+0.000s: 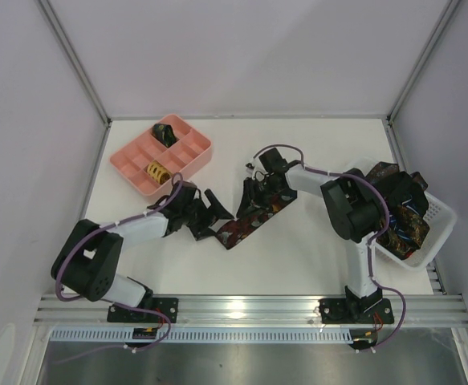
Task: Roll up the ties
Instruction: Roll the tie
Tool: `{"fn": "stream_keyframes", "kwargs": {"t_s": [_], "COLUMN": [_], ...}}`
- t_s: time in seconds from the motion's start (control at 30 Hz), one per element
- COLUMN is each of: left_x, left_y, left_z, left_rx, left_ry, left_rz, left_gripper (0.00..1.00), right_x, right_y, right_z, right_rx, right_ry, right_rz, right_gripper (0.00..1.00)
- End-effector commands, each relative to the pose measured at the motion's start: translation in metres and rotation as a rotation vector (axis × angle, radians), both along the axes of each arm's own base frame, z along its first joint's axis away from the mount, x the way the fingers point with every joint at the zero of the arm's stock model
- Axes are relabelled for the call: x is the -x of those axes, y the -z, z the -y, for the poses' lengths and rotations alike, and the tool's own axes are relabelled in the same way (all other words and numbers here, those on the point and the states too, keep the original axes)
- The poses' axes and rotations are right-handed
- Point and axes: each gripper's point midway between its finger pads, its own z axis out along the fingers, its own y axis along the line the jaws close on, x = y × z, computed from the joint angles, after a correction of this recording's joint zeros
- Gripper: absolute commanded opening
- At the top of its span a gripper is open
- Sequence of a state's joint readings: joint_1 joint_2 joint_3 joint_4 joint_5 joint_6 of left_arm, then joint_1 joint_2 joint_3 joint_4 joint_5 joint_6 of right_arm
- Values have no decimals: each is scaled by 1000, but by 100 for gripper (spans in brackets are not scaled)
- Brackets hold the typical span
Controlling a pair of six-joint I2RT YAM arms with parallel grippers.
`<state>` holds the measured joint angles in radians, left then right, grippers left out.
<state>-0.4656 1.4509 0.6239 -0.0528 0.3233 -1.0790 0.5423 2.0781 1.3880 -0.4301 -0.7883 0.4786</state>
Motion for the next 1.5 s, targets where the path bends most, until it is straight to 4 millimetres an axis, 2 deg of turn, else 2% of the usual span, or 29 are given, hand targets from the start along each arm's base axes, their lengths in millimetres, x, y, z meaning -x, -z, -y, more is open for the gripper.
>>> {"fn": "stream_keyframes", "kwargs": {"t_s": [0.0, 0.07, 0.2, 0.33, 0.47, 0.6, 0.77, 0.8, 0.9, 1.0, 1.13, 1.17, 1.23, 1.27, 1.3, 1.37, 1.4, 1.47], "left_x": [-10, -14, 3, 14, 21, 20, 18, 19, 20, 19, 11, 4, -4, -15, -20, -34, -37, -47], "left_y": [-6, -14, -23, -34, -38, -45, -48, -48, -47, -44, -41, -40, -44, -52, -47, -56, -45, -48], "left_z": [-25, -40, -54, -55, -56, -56, -54, -55, -58, -56, -45, -41, -35, -28, -26, -17, -15, -9], "left_rx": [-167, -249, -286, -249, -240, -223, -207, -212, -214, -170, -62, -37, 12, 49, 57, 82, 70, 74], "left_ry": [-26, -46, -48, -50, -38, -54, -53, -56, -66, -74, -94, -105, -101, -102, -103, -83, -76, -53], "left_rz": [-1, 28, 28, 51, 52, 69, 78, 73, 73, 64, 57, 62, 71, 101, 88, 105, 70, 76], "left_gripper": [94, 95, 94, 92, 93, 93, 93, 93, 94, 95, 95, 95, 95, 95, 94, 94, 94, 94], "right_x": [-18, -16, -23, -39, -46, -59, -82, -87, -95, -101, -106, -108, -107, -109, -102, -97, -94, -88], "right_y": [-27, -26, -7, 14, 33, 55, 63, 67, 67, 57, 25, 8, -9, -21, -31, -41, -49, -53], "right_z": [4, 11, 29, 48, 69, 97, 121, 132, 137, 124, 100, 93, 85, 79, 66, 55, 48, 37], "right_rx": [-16, 14, 94, 160, 277, 423, 547, 585, 565, 497, 393, 344, 300, 267, 192, 120, 71, -11], "right_ry": [34, 36, 101, 192, 290, 496, 699, 759, 875, 871, 720, 654, 580, 543, 444, 353, 292, 230], "right_rz": [67, 69, 77, 55, 52, 15, -6, -13, -81, -104, 12, 86, 150, 194, 212, 227, 239, 223], "right_gripper": [26, 26, 27, 27, 27, 27, 27, 27, 27, 29, 32, 34, 38, 41, 46, 50, 53, 53]}}
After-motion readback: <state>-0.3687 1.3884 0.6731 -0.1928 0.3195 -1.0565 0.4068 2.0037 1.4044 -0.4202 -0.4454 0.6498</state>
